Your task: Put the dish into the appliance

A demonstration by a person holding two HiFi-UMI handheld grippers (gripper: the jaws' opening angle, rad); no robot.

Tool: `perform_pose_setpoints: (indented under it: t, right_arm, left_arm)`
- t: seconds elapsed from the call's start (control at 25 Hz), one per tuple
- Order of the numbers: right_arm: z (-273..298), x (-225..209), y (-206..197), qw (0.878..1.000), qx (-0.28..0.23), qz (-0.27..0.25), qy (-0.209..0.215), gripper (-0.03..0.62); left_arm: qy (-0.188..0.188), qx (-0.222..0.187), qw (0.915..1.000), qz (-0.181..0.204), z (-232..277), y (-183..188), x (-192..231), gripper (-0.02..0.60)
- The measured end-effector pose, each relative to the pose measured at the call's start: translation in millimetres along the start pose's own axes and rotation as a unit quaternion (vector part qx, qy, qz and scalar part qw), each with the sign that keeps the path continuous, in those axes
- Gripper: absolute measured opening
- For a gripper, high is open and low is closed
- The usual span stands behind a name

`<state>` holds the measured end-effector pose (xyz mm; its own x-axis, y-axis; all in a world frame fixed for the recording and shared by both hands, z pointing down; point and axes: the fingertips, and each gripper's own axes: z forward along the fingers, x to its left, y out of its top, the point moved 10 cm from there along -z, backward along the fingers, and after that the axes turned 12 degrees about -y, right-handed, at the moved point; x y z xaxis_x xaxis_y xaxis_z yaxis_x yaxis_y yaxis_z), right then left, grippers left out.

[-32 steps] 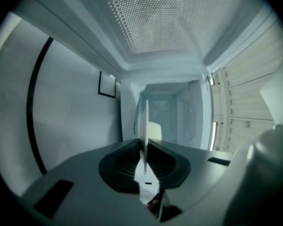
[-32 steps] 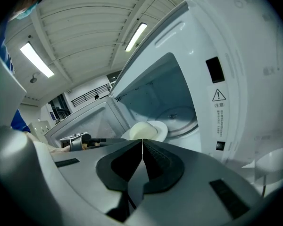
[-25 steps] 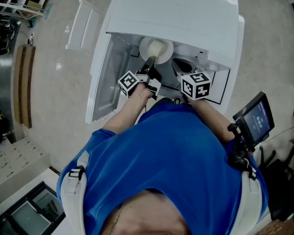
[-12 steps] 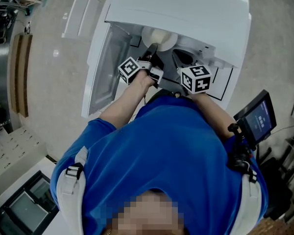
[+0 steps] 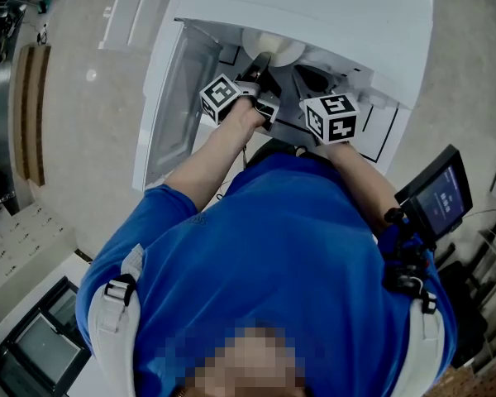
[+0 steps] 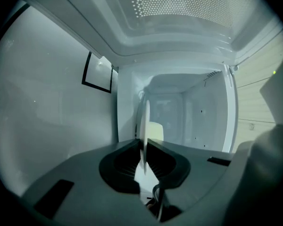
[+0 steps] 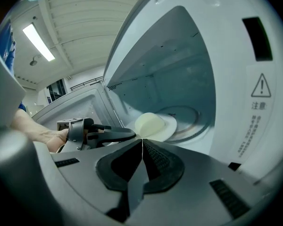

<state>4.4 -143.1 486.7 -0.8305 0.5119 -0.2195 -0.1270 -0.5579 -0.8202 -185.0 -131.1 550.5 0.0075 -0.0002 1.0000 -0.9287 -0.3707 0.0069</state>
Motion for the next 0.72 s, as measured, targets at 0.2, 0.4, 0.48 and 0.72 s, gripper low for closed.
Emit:
perform_pose_setpoints:
  t: [0.2,0.4,0.48,0.72]
  right_arm:
    - [5,4,4,1.0,0.0,-0.01,-0.001,0.004]
    - [10,2,5,1.0,0.0,-0.015,-0.003,0.003]
    - [9,1,7,1.0,-0.001,-0.019,-0.005,0.003]
    - [31,6,-5,1.0,0.006,-0.024,-0.006,0.004]
  left_arm:
    - [0.004,-0.001,1.0,0.003,5,2,-2,0.026]
    - [0.004,0.003,1.0,0.004,12,0,-1,0.026]
    - [0.002,0.004,1.0,0.005,14,-2,-3,0.026]
    - [-0.01,0.005,0.9999,0.006,10,10,15,0.026]
